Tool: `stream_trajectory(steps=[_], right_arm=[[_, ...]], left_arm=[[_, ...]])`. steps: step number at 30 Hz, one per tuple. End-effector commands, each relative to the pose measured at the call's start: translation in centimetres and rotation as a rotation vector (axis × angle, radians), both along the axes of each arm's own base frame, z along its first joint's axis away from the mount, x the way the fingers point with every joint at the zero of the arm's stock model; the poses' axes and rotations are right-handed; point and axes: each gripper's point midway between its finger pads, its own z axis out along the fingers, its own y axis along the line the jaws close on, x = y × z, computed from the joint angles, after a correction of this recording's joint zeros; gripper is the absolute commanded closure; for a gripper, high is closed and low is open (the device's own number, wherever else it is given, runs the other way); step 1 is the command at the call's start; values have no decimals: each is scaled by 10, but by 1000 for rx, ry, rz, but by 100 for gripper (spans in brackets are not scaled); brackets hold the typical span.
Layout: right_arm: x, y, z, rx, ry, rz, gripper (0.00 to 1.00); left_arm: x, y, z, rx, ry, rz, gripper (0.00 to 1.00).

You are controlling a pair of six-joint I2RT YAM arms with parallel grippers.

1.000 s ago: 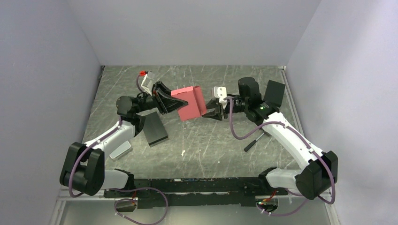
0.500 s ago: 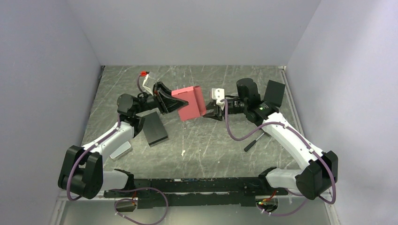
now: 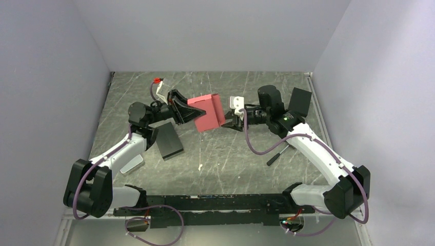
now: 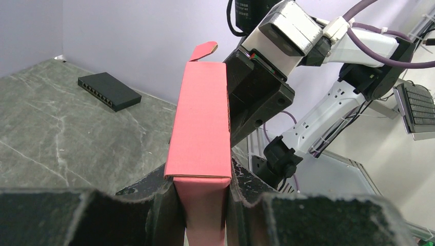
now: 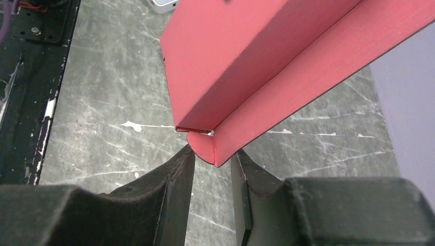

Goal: Fold the paper box

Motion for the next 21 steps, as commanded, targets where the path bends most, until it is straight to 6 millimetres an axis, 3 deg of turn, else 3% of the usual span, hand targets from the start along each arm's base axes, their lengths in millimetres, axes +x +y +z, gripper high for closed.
stream_trajectory(steps=[1, 21], right_arm=[[-4, 3, 33, 39, -89, 12, 65], [0, 14, 28, -16, -117, -56, 66]], left_arm=[[0, 3, 17, -21, -67, 28, 97], [7, 6, 15, -16, -54, 78, 97]])
